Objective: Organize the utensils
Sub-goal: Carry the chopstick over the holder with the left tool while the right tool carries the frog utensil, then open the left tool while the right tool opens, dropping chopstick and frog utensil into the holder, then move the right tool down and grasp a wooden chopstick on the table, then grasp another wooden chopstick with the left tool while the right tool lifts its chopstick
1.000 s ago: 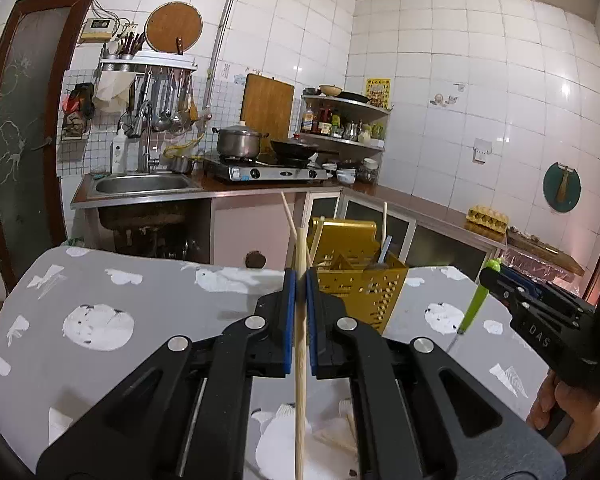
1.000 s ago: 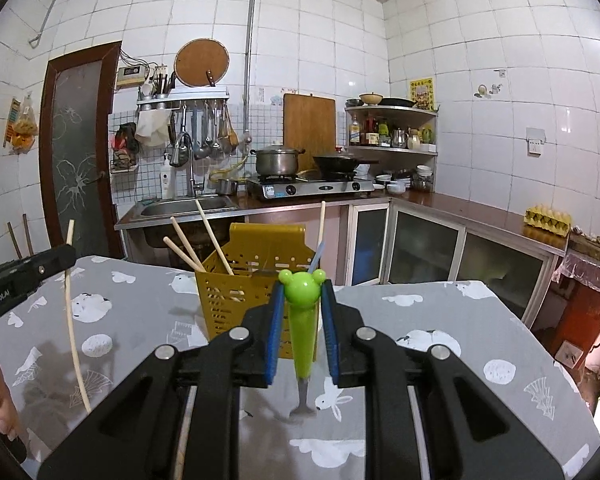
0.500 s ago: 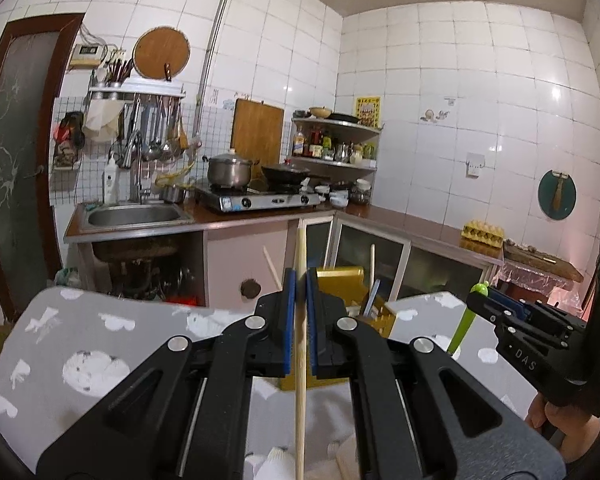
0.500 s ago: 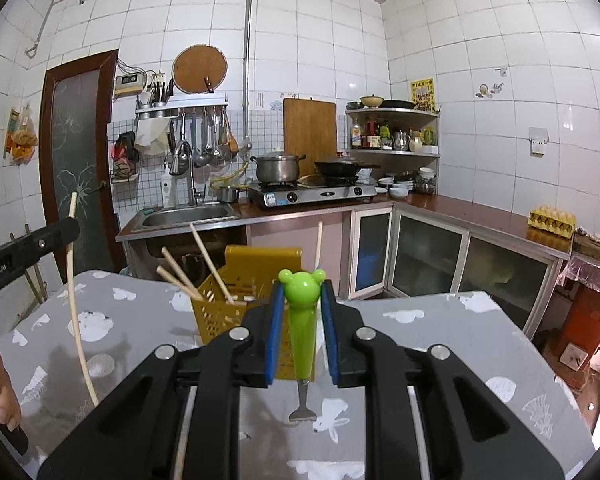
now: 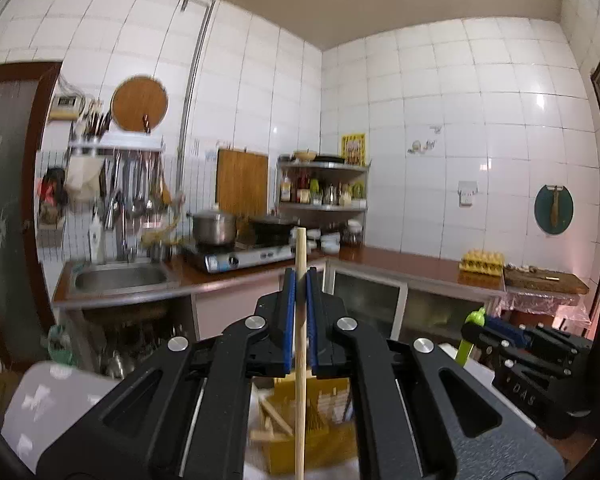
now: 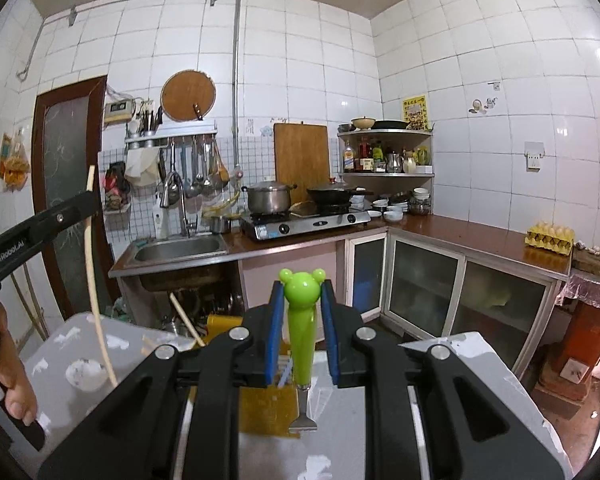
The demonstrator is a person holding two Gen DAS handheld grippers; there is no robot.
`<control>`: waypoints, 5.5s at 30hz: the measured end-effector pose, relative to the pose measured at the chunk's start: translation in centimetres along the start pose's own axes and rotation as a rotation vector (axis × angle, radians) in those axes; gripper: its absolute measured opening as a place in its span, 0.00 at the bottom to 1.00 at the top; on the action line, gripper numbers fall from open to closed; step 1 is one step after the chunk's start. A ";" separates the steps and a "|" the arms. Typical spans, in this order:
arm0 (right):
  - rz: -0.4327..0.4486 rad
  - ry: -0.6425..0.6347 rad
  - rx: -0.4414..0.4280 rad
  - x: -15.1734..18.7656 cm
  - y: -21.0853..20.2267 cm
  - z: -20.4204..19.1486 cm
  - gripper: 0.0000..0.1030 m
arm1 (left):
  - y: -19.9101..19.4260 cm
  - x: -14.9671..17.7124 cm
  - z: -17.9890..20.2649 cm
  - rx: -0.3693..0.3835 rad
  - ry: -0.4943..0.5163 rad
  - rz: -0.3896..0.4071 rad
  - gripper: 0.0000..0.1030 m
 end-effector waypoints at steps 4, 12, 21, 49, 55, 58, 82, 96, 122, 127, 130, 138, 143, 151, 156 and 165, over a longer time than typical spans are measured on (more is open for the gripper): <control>0.004 0.034 -0.010 -1.4 2.1 0.0 0.18 | 2.6 -1.1 0.4 -0.027 0.017 0.035 0.04; -0.009 0.045 -0.029 -1.9 5.9 -1.0 0.18 | 9.1 1.6 1.0 -0.039 0.000 0.016 0.04; -0.085 0.036 -0.030 1.2 10.3 -0.7 0.18 | 12.9 5.7 0.3 -0.065 -0.028 -0.028 0.04; -0.287 -0.015 0.119 8.2 5.9 2.1 0.72 | 1.8 7.7 -3.9 -0.098 -0.049 -0.150 0.92; -0.351 -0.041 0.141 12.7 1.6 2.5 0.76 | -3.5 11.6 -3.9 -0.093 0.001 -0.245 0.95; -0.387 -0.050 0.148 15.2 0.1 2.7 0.76 | -5.5 14.6 -4.5 -0.099 -0.005 -0.308 0.95; -0.579 -0.131 0.131 26.7 -4.0 -0.8 0.76 | -10.6 29.2 -6.2 -0.084 -0.079 -0.660 0.95; -0.704 -0.137 0.112 28.8 -1.4 -1.7 0.34 | -10.0 28.3 -4.2 -0.052 -0.091 -0.670 0.95; -0.658 0.051 0.238 25.5 -0.8 8.5 0.06 | -6.2 29.3 11.0 0.183 -0.067 -0.856 0.77; -0.652 0.079 0.228 25.3 -0.9 8.9 0.06 | -6.1 29.9 12.2 0.183 -0.020 -0.889 0.56; -0.648 0.084 0.230 25.2 -0.9 9.0 0.06 | -5.8 29.7 12.4 0.204 -0.030 -0.910 0.42; -0.649 0.082 0.236 25.3 -0.8 8.4 0.06 | -4.0 29.6 12.3 0.243 -0.028 -0.965 0.08; -0.650 0.075 0.236 25.2 -1.0 7.9 0.06 | -3.3 29.7 11.9 0.260 -0.054 -0.962 0.06; -0.613 0.085 0.205 23.8 -1.9 6.7 0.06 | -3.4 28.2 10.1 0.237 -0.099 -0.890 0.04; -0.579 0.098 0.177 22.8 -2.5 5.8 0.06 | -4.3 26.2 7.9 0.200 -0.121 -0.804 0.04; -0.476 0.116 0.112 20.2 -4.1 3.6 0.06 | -6.3 21.6 3.8 0.127 -0.156 -0.633 0.05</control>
Point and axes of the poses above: each gripper's, at about its wrist camera, not at the fingertips, and y roughly the way its jaws point, z to its right, x to its underside, the point moved 5 cm from there along y, roughly the way its jaws point, and after that the axes turned 14 degrees about y, right-handed, at the moved point
